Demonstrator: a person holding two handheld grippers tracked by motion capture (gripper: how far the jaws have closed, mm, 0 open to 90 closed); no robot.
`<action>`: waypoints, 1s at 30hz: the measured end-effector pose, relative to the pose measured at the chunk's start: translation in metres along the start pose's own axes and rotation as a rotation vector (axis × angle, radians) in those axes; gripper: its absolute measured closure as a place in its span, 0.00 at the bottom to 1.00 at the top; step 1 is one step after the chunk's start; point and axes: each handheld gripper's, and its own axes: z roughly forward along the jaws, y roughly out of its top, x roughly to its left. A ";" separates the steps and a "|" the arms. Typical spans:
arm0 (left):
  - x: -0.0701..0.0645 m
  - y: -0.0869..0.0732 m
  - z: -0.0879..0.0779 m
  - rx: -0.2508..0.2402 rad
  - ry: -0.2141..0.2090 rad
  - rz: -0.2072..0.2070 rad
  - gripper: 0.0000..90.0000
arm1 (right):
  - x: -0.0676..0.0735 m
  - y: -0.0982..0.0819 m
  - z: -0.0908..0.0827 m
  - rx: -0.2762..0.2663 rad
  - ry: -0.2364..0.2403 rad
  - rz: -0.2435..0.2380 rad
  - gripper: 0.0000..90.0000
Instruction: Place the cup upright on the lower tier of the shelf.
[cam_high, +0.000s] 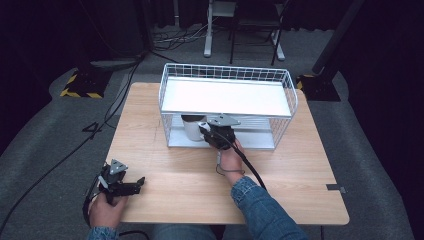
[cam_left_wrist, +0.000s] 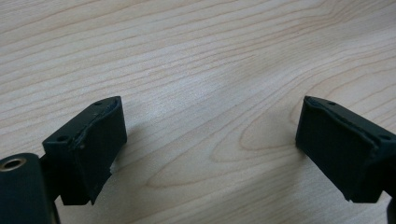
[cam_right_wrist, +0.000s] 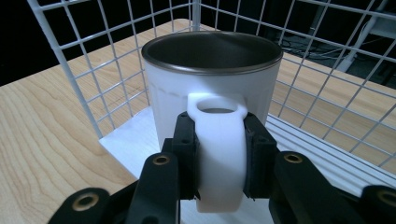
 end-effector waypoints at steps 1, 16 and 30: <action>0.000 0.000 0.000 -0.001 -0.001 0.000 0.10 | -0.001 -0.001 0.001 0.000 -0.002 0.005 0.79; 0.000 0.000 0.000 0.000 0.000 0.000 0.10 | -0.004 -0.005 0.005 0.019 -0.028 0.013 0.78; 0.000 0.000 0.000 -0.001 -0.001 0.000 0.10 | -0.006 -0.011 0.005 0.048 -0.016 0.017 0.63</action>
